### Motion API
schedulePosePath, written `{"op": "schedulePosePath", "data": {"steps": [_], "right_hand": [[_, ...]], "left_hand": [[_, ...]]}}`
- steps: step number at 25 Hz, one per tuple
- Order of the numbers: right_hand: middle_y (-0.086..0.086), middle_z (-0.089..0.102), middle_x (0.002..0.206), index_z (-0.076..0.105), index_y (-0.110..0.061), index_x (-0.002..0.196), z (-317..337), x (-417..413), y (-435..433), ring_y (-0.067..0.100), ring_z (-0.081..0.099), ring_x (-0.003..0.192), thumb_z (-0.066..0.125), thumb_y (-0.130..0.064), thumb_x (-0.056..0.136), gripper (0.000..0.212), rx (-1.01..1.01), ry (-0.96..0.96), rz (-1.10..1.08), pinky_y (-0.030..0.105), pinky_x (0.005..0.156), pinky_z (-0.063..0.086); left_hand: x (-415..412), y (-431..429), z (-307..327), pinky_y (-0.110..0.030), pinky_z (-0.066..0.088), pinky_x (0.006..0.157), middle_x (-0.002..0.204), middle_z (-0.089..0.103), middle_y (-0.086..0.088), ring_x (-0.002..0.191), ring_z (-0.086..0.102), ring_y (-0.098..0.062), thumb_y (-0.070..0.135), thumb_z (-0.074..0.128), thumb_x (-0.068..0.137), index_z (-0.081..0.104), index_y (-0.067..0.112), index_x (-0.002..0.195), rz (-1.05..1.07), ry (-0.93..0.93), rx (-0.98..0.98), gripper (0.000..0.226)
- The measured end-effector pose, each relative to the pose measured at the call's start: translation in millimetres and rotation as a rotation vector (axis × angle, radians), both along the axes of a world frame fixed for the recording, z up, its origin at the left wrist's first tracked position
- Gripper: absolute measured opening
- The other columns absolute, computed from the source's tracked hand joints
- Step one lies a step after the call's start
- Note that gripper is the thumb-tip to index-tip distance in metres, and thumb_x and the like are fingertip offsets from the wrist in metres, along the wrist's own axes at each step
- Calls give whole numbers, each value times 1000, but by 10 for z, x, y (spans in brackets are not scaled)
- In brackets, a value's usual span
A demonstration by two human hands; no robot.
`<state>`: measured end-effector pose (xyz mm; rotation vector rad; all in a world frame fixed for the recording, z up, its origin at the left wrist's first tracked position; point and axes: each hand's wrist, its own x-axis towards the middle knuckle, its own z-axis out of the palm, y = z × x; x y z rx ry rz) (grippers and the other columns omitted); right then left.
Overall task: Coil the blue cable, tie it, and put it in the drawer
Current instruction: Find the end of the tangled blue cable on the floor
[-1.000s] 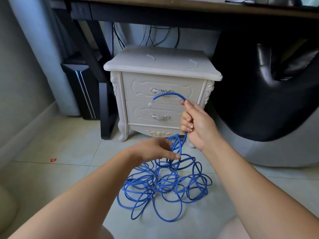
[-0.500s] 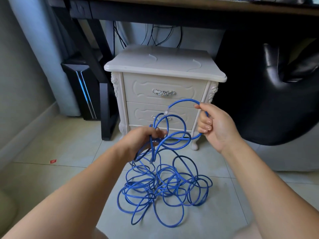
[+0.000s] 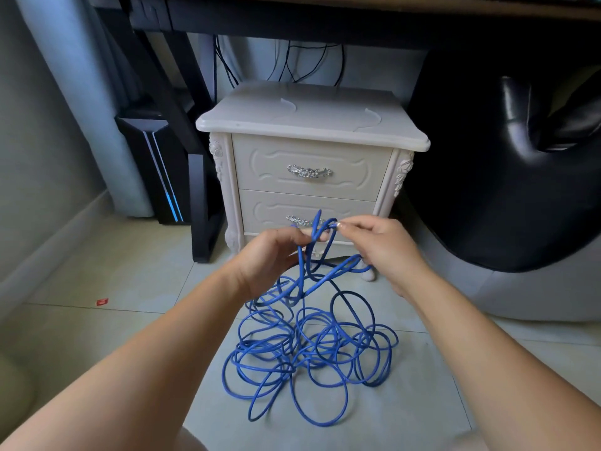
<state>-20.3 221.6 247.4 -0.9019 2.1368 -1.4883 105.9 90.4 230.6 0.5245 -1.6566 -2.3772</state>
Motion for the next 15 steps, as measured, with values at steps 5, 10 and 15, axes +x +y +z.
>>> {"op": "schedulePosePath", "data": {"steps": [5, 10, 15], "right_hand": [[-23, 58, 54, 71, -26, 77, -8, 71, -68, -11, 53, 53, 57, -19, 96, 24, 101, -46, 47, 10, 48, 36], [-11, 64, 64, 75, -16, 78, -39, 121, -192, 8, 56, 67, 59, -58, 85, 45, 127, -198, 61, 23, 69, 40], [1, 71, 67, 74, -11, 78, -138, 55, -204, 17, 66, 74, 74, -35, 81, 24, 100, -184, 23, 29, 74, 50]], "left_hand": [[4, 35, 17, -28, 50, 94, 105, 75, 2, 104, 67, -15, -1, 36, 96, 72, 10, 103, -56, -47, -237, 38], [-3, 97, 24, -8, 42, 65, 58, 63, 20, 56, 54, 5, -7, 47, 97, 72, 3, 93, -24, -89, -661, 27], [37, 46, 69, -6, 41, 64, 76, 69, 10, 57, 54, 8, -10, 49, 94, 74, -2, 99, -32, -103, -750, 26]]}}
